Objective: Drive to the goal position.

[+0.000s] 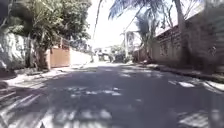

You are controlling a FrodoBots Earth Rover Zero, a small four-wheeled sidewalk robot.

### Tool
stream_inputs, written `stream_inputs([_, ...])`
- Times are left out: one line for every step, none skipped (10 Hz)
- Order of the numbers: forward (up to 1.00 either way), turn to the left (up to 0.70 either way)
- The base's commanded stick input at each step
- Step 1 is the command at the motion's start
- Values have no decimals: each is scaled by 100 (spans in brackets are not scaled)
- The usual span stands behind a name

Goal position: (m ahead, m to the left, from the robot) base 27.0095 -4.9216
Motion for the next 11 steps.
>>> stream_inputs([100, 17])
stream_inputs([100, 17])
stream_inputs([100, 17])
stream_inputs([100, -22])
stream_inputs([100, -23])
stream_inputs([100, -23])
stream_inputs([100, -23])
stream_inputs([100, -23])
stream_inputs([100, -23])
stream_inputs([100, -23])
stream_inputs([100, -23])
